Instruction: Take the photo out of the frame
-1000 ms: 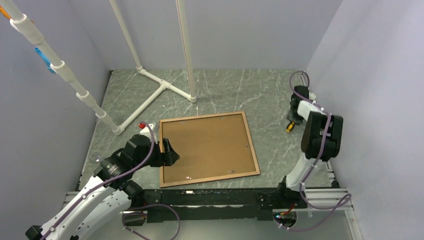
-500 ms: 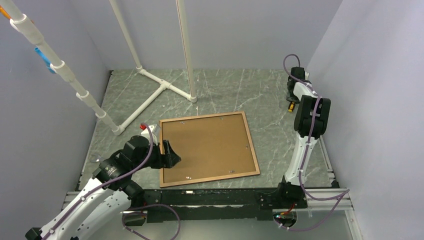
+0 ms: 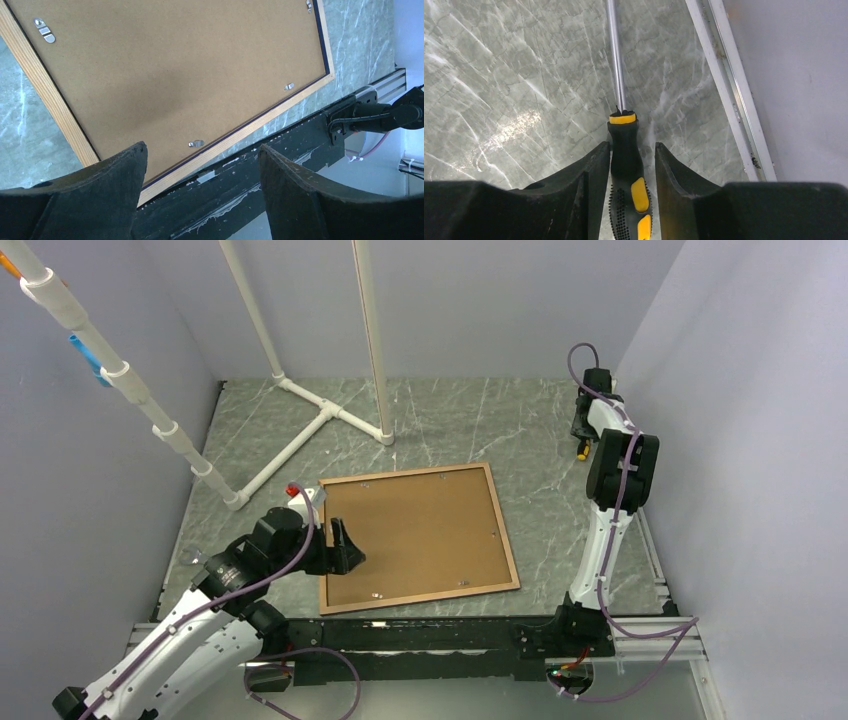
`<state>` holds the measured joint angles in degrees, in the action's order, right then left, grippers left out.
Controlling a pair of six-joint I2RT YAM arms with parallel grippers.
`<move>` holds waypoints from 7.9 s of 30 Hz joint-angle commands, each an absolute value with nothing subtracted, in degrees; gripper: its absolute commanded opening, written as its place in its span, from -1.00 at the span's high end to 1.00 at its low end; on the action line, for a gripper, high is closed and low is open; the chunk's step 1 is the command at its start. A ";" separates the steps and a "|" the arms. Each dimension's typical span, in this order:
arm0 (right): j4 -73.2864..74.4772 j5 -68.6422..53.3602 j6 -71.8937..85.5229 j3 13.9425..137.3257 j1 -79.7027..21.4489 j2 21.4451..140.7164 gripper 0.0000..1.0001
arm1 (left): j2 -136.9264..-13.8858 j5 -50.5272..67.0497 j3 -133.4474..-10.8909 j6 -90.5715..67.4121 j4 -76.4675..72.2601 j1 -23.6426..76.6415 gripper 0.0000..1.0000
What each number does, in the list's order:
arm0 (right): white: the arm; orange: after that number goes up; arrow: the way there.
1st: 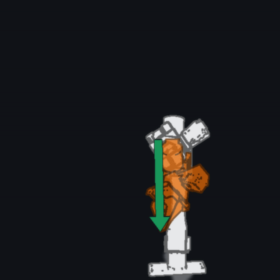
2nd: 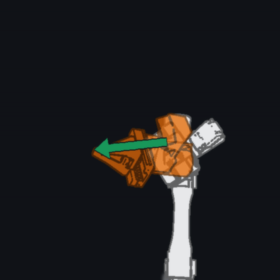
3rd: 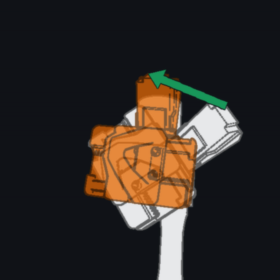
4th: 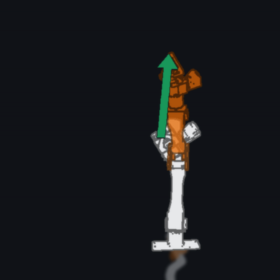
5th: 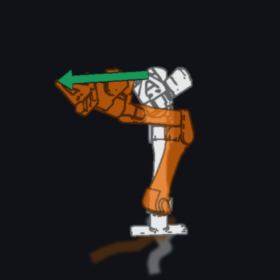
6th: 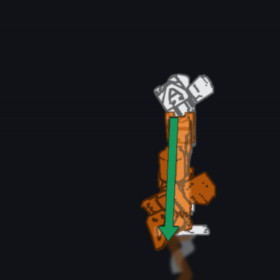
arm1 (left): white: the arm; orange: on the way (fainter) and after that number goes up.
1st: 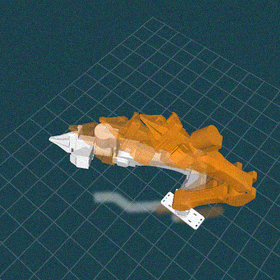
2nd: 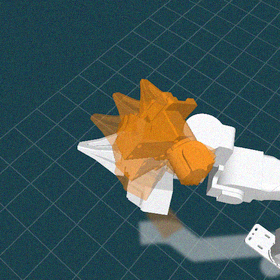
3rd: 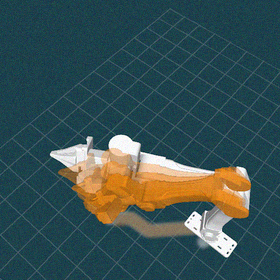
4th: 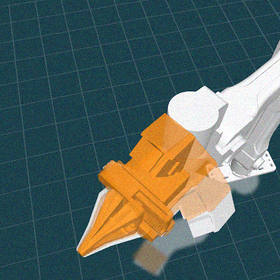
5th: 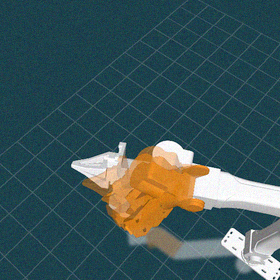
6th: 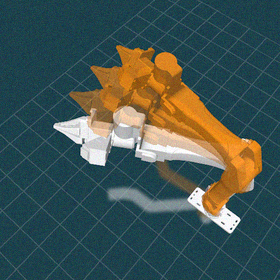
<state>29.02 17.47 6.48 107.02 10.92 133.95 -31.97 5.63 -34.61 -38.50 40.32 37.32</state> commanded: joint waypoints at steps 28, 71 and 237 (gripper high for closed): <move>22.66 17.55 12.23 80.94 -14.19 96.93 -0.45 | -25.72 -3.66 -37.54 -42.80 45.20 37.23 -0.76; 16.01 16.59 -2.46 48.00 -82.51 92.58 0.40 | -13.20 -2.84 -40.62 -51.81 58.74 37.20 -0.81; 56.36 22.17 -5.62 99.94 -76.30 97.64 1.00 | -11.77 -34.10 -62.44 -73.43 75.98 37.41 -0.51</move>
